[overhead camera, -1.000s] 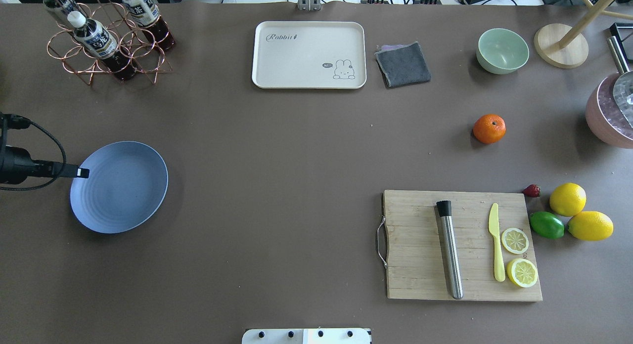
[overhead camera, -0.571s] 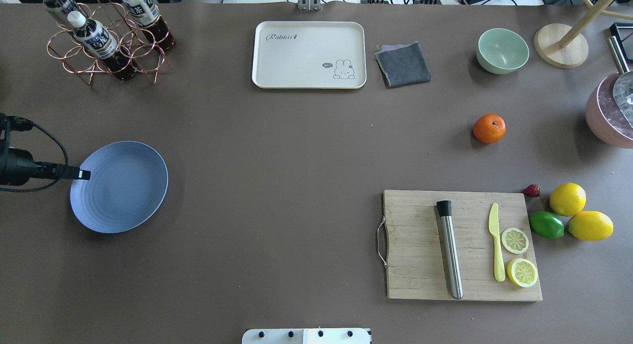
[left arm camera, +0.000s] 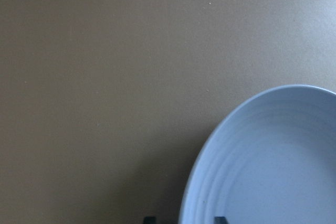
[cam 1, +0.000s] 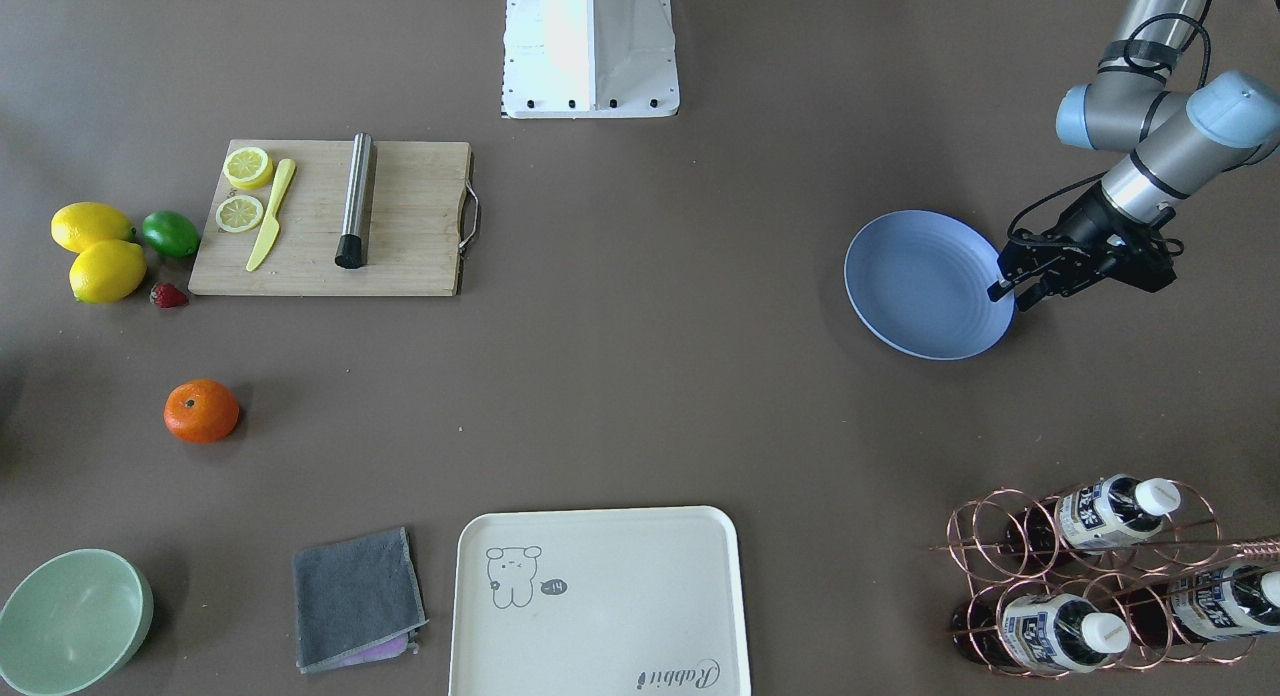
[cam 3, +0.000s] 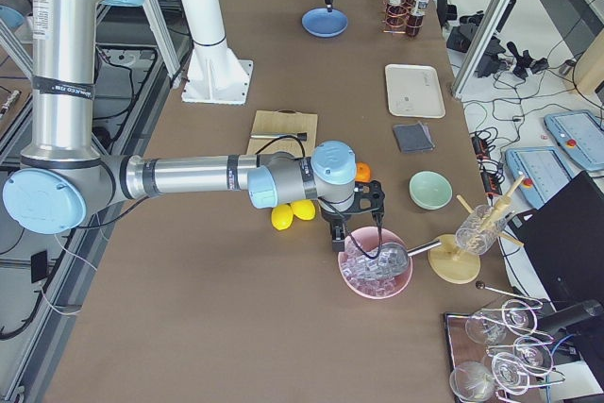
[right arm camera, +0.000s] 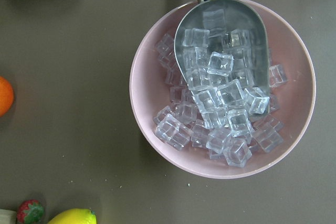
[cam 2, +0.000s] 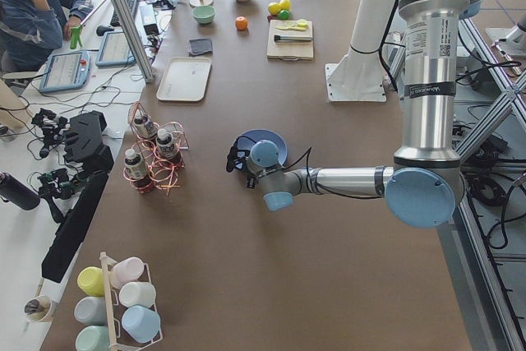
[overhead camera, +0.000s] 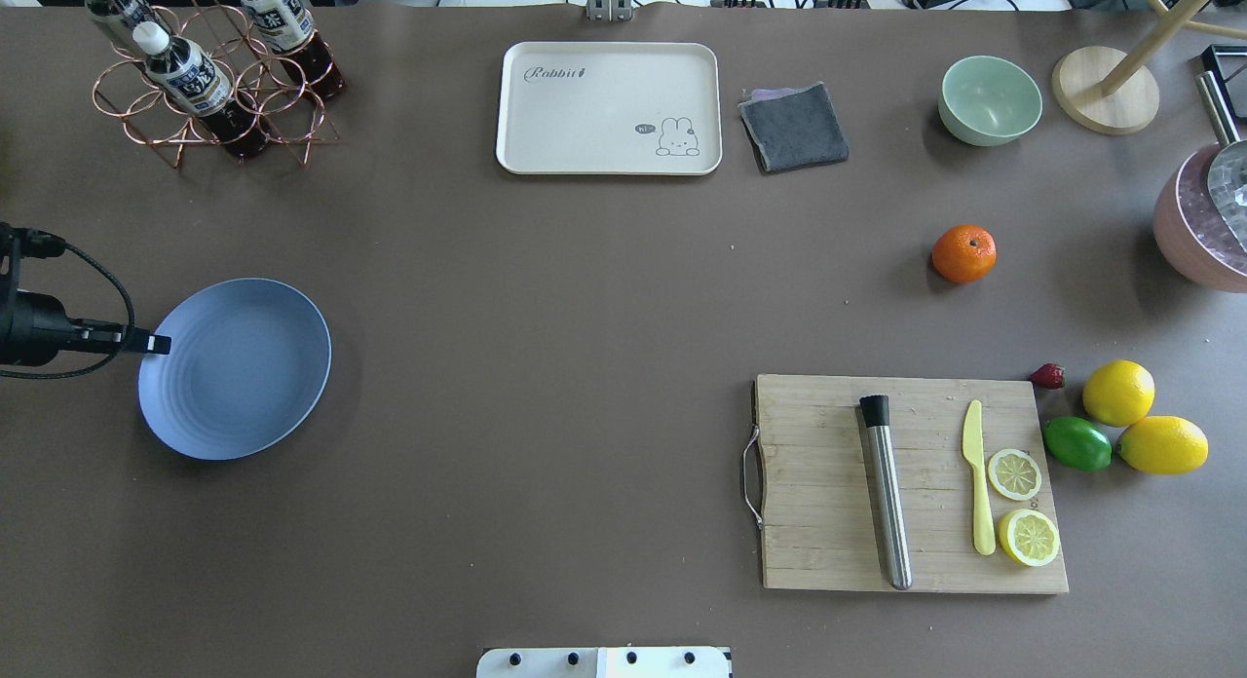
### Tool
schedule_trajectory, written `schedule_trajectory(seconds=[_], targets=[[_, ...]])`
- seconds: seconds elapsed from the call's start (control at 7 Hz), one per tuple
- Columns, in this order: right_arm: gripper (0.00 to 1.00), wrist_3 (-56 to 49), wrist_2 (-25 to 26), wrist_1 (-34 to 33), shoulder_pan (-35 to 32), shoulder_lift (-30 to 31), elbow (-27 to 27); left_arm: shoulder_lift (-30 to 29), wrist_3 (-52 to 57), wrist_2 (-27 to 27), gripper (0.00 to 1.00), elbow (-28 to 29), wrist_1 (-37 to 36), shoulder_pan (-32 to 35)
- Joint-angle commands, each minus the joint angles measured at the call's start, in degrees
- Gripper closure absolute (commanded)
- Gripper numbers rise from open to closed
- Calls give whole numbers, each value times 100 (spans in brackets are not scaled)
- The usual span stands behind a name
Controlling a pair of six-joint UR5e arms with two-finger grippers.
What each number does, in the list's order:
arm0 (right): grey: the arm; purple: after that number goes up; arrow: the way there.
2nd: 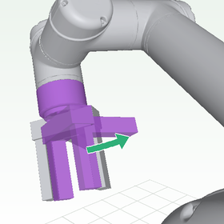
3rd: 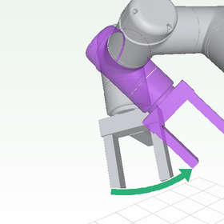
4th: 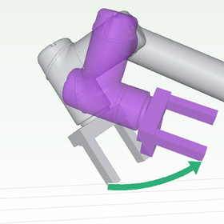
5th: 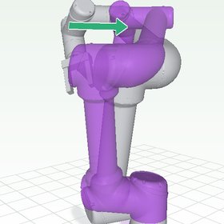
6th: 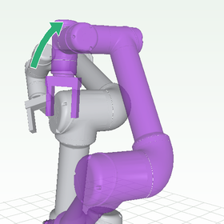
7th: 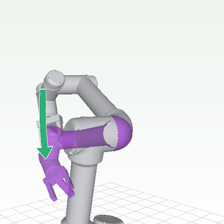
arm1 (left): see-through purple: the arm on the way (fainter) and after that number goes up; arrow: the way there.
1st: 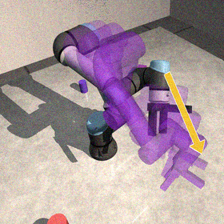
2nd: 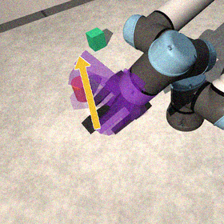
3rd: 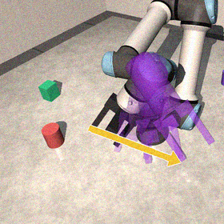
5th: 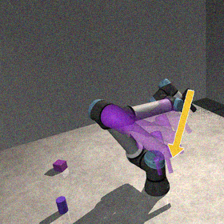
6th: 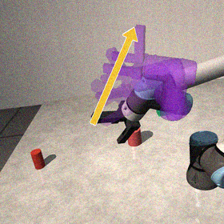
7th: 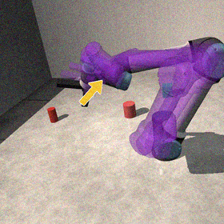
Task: Pick orange to plate
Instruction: 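Grip the blue plate rim with the left gripper and lift it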
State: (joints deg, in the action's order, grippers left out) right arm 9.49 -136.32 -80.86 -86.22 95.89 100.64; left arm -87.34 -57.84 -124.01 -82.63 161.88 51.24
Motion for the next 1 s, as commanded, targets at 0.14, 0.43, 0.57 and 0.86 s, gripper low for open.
schedule_trajectory(seconds=[0.14,0.43,0.57,0.86], targets=[[0,0,0,0,0,8,9,-2,-43,-70,100,-182,46,9],[0,0,-9,0,0,8,17,-438,-1895,-10,100,-620,-24,35],[0,0,-9,0,0,8,17,-850,-2446,26,100,-640,-42,-26],[0,0,-18,0,0,8,17,-1518,-2486,883,100,-666,-731,-744]])
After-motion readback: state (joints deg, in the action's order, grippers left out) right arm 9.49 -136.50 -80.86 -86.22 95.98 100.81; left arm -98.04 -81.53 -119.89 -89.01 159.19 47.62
